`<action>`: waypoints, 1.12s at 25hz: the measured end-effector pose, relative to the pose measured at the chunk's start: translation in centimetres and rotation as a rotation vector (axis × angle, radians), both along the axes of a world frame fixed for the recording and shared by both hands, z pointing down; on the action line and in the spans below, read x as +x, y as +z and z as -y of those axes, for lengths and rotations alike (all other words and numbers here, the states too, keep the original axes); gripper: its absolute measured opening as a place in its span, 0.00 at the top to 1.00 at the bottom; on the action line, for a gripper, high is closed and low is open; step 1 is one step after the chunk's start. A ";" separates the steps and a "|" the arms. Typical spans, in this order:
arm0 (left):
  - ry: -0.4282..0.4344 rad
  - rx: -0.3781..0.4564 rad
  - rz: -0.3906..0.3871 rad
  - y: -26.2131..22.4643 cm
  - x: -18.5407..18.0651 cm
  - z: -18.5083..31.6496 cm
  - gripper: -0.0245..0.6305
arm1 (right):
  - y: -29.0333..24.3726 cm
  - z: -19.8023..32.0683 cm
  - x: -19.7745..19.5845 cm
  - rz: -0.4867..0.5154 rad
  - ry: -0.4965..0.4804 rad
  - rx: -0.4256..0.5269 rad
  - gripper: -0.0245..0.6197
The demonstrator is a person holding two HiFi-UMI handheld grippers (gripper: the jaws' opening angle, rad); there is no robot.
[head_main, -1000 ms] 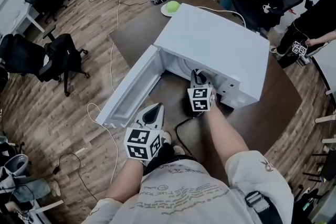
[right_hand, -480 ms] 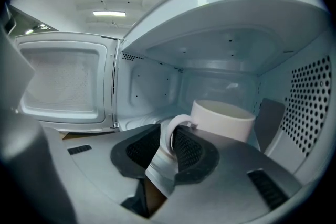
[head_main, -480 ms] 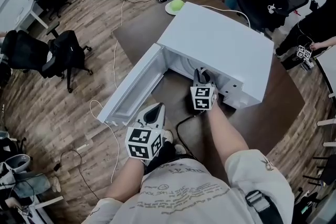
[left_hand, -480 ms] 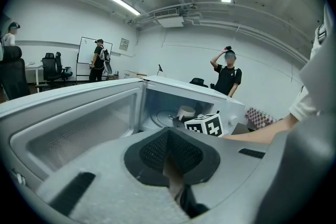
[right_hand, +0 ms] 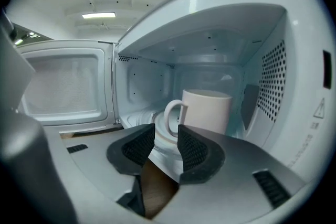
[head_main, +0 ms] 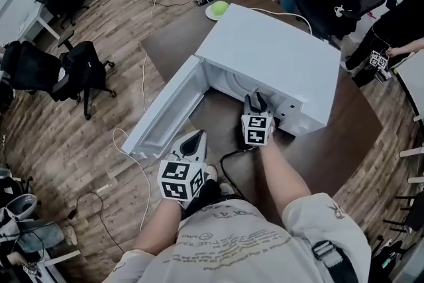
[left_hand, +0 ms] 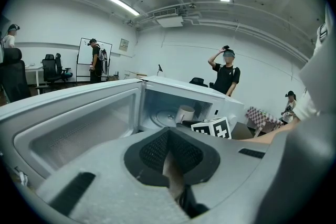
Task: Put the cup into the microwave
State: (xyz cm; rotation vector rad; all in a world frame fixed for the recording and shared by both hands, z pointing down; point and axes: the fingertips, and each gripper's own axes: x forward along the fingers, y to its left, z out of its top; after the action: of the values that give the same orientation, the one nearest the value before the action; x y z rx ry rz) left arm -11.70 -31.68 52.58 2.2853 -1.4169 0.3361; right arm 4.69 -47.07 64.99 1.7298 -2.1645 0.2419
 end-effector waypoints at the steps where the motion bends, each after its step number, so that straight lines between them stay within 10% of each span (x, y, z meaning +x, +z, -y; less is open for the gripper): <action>1: -0.002 0.001 0.001 -0.1 0.1 -0.1 0.94 | -0.4 -0.4 0.0 0.017 0.003 0.006 0.76; 7: -0.015 0.011 -0.009 -1.0 0.1 -0.3 0.94 | -3.1 -2.9 -0.4 0.041 0.003 0.048 0.91; 28: 0.096 0.163 -0.066 -5.9 2.2 0.5 0.94 | -18.6 -12.6 -4.4 0.104 -0.049 0.209 0.94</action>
State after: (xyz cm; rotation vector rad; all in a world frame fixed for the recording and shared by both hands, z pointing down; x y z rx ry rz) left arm -9.54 -32.20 46.72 2.4767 -1.3494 0.1783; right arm 0.24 -34.43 46.36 1.8080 -2.3778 0.0978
